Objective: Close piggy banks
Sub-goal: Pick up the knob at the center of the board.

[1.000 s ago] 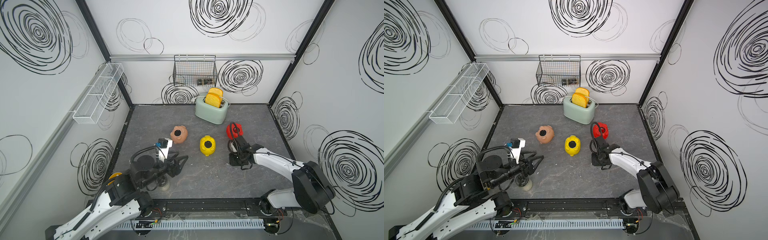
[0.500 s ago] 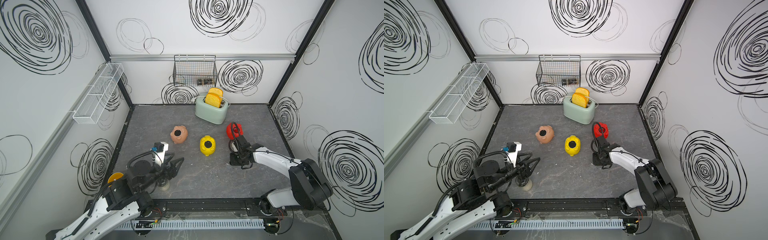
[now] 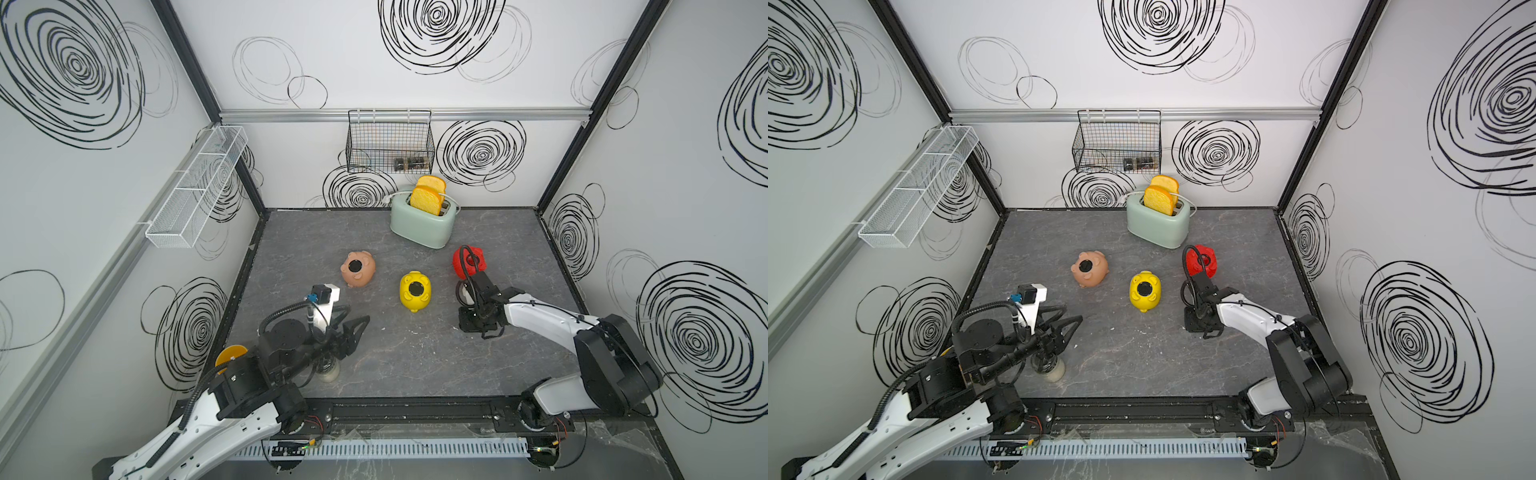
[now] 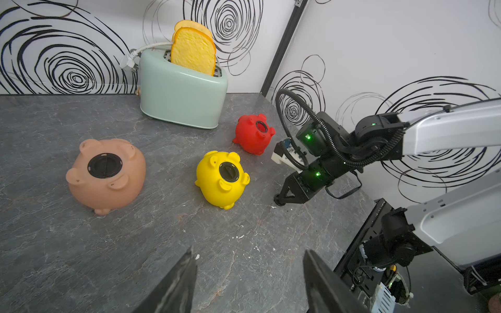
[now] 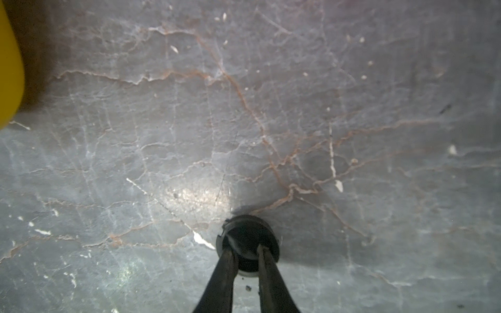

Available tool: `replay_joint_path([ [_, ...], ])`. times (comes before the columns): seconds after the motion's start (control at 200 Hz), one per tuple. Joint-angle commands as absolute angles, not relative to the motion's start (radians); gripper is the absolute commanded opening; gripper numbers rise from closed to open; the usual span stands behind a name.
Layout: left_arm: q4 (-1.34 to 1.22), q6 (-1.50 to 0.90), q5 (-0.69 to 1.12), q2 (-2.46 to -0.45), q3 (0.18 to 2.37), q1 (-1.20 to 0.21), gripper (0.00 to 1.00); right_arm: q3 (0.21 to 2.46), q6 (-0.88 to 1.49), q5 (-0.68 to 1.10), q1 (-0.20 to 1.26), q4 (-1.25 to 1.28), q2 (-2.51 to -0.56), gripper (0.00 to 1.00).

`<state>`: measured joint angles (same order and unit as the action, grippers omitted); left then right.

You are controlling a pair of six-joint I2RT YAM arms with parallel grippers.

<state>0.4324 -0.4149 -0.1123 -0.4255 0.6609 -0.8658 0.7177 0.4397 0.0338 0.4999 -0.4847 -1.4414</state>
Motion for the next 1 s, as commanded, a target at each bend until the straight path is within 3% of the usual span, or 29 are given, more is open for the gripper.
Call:
replay_joint_path([
  [0.0, 0.409, -0.408, -0.122, -0.425, 0.649, -0.87, 0.67, 0.718, 0.433, 0.027, 0.506, -0.487, -1.453, 0.2],
  [0.851, 0.413, -0.409, -0.132, -0.439, 0.649, -0.874, 0.67, 0.732, 0.421, -0.006, 0.516, -0.495, -1.483, 0.19],
  [0.996, 0.413, -0.41, -0.132, -0.441, 0.649, -0.874, 0.67, 0.732, 0.434, -0.009, 0.524, -0.504, -1.479, 0.14],
])
